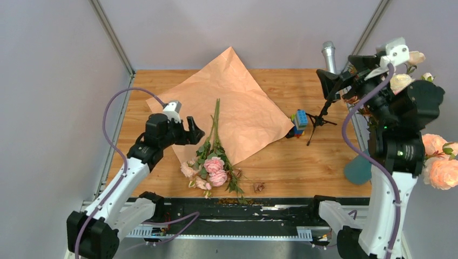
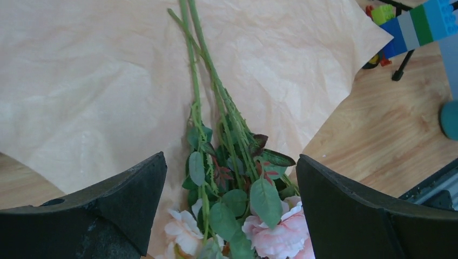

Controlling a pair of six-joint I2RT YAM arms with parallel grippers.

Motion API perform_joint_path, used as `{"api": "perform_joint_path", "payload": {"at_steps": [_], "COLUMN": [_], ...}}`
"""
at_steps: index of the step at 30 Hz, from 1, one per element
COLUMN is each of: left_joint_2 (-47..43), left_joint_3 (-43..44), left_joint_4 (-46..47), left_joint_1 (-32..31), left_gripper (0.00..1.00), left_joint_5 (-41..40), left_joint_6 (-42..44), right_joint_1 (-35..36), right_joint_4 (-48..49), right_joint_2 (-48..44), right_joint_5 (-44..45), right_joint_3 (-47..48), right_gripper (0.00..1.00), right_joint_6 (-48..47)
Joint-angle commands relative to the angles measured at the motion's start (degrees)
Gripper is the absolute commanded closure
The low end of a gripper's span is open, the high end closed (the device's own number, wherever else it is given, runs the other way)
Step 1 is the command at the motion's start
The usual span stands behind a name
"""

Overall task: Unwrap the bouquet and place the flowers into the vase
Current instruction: Insert the fake flower into the vase.

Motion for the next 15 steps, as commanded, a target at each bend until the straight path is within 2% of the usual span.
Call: {"api": "perform_joint_path", "payload": {"at_steps": [1, 4, 8, 13, 15], "left_joint_2": [4.58, 6.63, 8.98, 13.51, 16.39], "left_joint_3": [-2.21, -4.17, -5.22, -4.47, -3.38], "left_joint_4": [5.26, 8.61, 12.11, 14.57, 14.31], "left_joint_1": [-3.10, -4.31, -5.29, -5.88, -5.86], "left_gripper": [0.04, 0.05, 0.12, 0.20, 0.29], "left_joint_5": [-0.72, -0.04, 0.05, -0.28, -2.07], "left_joint_6": [-4.22, -6.27, -8.84, -8.12, -7.38], "right_joint_1": [2.31, 8.03, 18.68, 30.06, 32.94], "right_joint_4": [-1.20, -1.54, -1.48, 5.00, 7.09], "right_joint_2": [4.58, 6.99, 11.28, 17.54, 20.44], "right_joint_5": [-10.59, -5.63, 6.13, 8.83, 9.16], "right_joint_3": [0.48, -1.48, -3.36, -8.61, -10.68], "right_gripper": [0.08, 0.09, 0.14, 0.20, 0.23], "right_joint_6": [5.40, 5.28, 3.71, 5.34, 7.40]}}
